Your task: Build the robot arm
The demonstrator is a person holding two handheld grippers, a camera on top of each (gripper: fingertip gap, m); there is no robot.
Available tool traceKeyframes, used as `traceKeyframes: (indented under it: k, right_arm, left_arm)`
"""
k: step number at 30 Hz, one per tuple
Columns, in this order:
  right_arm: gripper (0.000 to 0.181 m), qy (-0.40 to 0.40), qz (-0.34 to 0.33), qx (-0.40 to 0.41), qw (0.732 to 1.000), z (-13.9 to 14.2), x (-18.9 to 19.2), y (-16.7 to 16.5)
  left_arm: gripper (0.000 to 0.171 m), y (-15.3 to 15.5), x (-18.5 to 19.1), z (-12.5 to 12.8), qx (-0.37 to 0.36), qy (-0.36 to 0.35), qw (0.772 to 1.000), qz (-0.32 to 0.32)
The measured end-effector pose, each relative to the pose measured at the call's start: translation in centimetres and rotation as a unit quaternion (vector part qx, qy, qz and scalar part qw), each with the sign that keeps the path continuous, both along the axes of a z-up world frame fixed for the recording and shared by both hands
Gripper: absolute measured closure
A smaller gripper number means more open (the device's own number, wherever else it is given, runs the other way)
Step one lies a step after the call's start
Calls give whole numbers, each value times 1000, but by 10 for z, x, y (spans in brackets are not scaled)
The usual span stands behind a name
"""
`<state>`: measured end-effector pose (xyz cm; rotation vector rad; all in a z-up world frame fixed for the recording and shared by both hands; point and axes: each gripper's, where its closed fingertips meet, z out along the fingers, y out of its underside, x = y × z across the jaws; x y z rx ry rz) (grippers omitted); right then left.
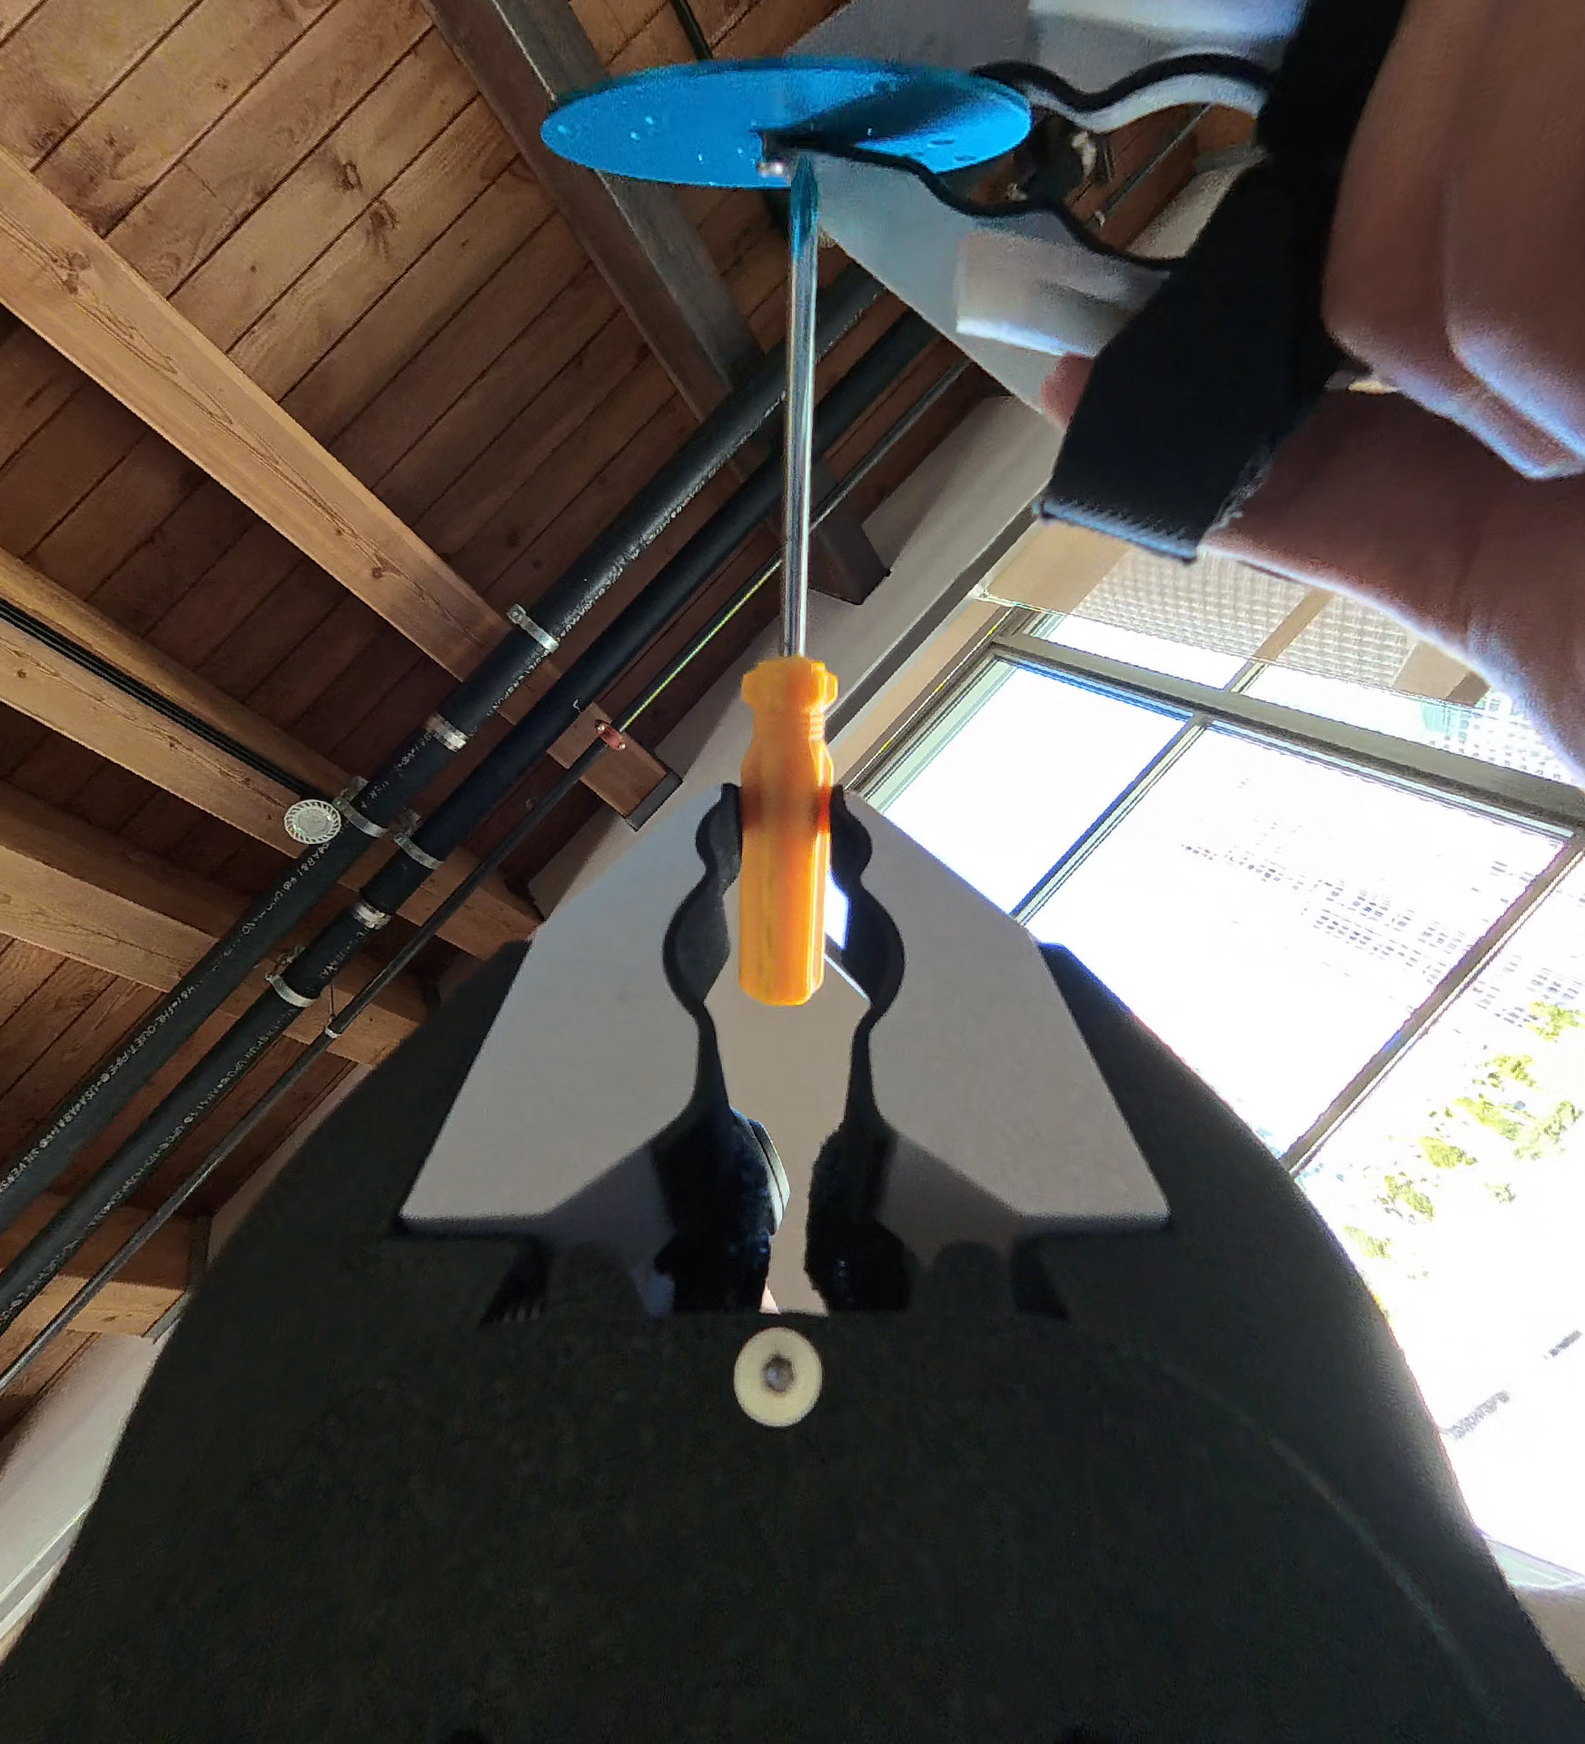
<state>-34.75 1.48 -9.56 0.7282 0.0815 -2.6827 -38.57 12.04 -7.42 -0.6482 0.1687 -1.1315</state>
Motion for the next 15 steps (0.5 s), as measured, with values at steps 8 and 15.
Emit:
traceKeyframes:
  k: [8, 15]
  right_arm:
    - [165, -97, -53, 89, 990, -19, -2, -8]
    - [166, -513, -276, 484, 653, -112, 49, 47]
  left_arm:
    - [167, 16, 1, -10, -53, 74, 993, 73]
    - [167, 52, 11, -60, -178, 351, 892, 220]
